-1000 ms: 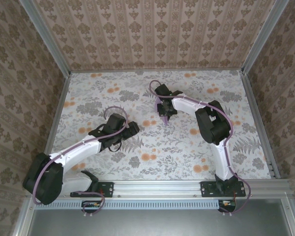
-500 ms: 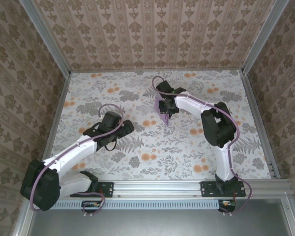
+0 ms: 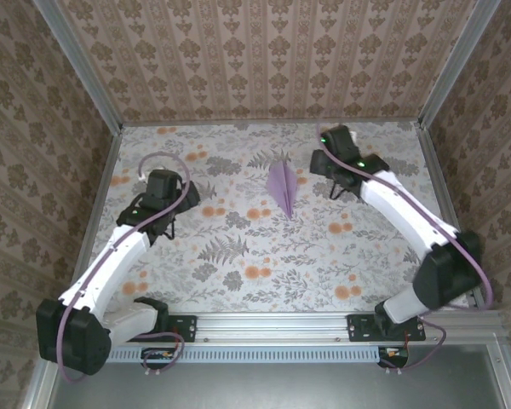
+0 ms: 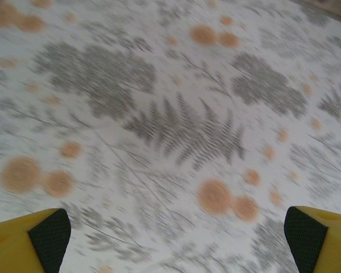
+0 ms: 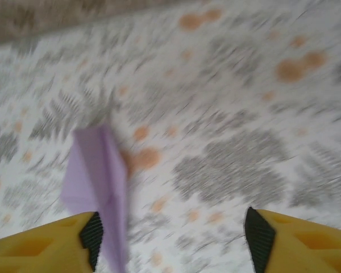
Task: Fold a paper plane with a square sheet of paper (pick it up from the middle)
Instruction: Reset both arms
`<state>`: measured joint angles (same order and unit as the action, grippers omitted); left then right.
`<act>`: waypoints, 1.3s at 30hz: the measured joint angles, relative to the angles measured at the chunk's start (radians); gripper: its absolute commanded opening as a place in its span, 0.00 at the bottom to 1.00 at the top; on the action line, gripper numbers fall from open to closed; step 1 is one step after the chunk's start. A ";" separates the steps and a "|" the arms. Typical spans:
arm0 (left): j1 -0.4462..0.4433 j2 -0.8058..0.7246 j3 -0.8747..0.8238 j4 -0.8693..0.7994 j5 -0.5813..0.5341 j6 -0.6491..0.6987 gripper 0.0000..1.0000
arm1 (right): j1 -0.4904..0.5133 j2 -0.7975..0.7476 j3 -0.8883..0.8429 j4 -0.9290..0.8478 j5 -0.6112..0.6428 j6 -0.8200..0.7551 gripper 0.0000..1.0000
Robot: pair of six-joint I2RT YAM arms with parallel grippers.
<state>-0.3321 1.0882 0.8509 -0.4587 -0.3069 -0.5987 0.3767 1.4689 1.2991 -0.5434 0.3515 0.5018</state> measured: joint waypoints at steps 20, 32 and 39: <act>0.292 0.138 -0.355 0.644 -0.055 0.412 1.00 | -0.291 -0.104 -0.684 0.698 0.179 -0.295 1.00; 0.301 0.324 -0.465 1.151 0.162 0.578 1.00 | -0.334 -0.013 -0.834 1.160 -0.103 -0.426 1.00; 0.307 0.438 -0.472 1.282 0.213 0.601 1.00 | -0.346 0.047 -0.877 1.308 -0.211 -0.451 1.00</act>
<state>-0.0246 1.5265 0.3786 0.8234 -0.0940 0.0025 0.0311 1.5162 0.4225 0.7643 0.1410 0.0509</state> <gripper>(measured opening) 0.999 0.996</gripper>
